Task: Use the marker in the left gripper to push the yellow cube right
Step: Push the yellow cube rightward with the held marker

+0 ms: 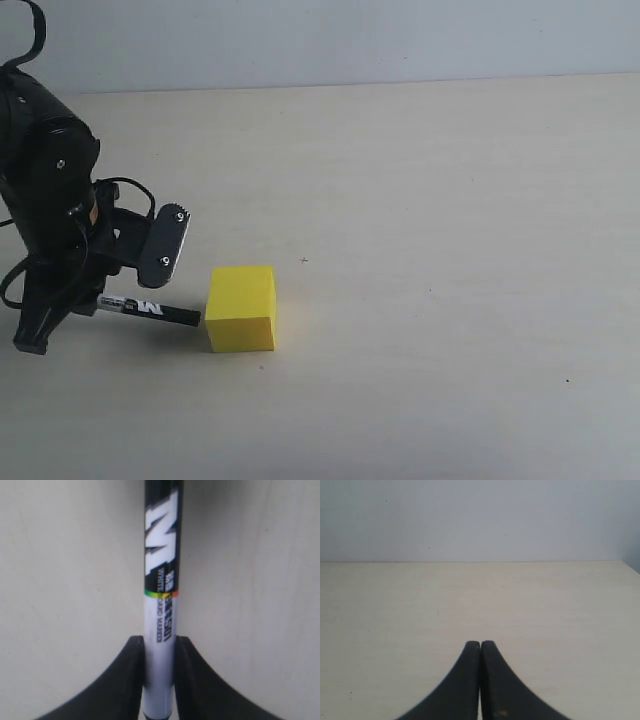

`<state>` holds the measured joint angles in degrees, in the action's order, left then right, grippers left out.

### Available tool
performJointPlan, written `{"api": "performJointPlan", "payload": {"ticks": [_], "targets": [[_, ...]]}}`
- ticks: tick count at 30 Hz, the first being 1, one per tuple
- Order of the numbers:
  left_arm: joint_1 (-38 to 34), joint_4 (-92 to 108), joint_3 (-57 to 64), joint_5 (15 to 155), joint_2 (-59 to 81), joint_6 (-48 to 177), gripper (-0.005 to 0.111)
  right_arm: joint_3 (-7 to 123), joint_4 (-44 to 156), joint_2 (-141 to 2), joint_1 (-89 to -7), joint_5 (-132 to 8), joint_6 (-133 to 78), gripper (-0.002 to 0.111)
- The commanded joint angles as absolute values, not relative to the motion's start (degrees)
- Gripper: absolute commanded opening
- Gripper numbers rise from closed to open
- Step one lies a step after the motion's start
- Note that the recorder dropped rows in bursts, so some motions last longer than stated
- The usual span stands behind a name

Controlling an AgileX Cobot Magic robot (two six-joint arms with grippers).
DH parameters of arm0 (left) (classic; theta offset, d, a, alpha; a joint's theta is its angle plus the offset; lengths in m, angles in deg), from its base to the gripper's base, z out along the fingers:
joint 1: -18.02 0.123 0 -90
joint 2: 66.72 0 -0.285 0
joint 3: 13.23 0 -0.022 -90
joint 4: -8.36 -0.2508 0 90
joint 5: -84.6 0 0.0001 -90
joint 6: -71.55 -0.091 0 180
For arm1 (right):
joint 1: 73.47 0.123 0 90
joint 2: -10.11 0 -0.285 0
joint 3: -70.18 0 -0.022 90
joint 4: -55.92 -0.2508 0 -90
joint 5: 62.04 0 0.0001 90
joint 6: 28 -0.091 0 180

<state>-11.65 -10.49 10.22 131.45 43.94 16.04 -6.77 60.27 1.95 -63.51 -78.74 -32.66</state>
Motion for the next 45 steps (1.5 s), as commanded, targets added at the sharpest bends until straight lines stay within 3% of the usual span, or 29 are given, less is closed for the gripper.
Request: {"api": "performJointPlan", "payload": {"ticks": [1,9,13,24,34,45], "targets": [[-11.89,-10.32,9.93,133.81,43.67,18.07,0.000,-7.03,60.32,2.32,-63.41,-78.35,-32.69,0.000],[-15.48,-1.22,6.82,127.66,43.67,18.07,0.000,-7.03,60.32,2.32,-63.41,-78.35,-32.69,0.000],[-17.92,-2.23,4.81,131.15,43.67,18.07,0.000,-7.03,60.32,2.32,-63.41,-78.35,-32.69,0.000],[-14.78,-5.57,4.75,134.45,43.67,21.44,0.000,-7.03,60.32,2.32,-63.41,-78.35,-32.69,0.000],[-23.79,-1.49,4.75,134.82,43.67,19.14,0.000,-7.03,60.32,2.32,-63.41,-78.35,-32.69,0.000],[-22.41,-4.48,4.75,138.48,43.67,22.72,0.000,-7.03,60.32,2.32,-63.41,-78.25,-32.69,0.000]]}}
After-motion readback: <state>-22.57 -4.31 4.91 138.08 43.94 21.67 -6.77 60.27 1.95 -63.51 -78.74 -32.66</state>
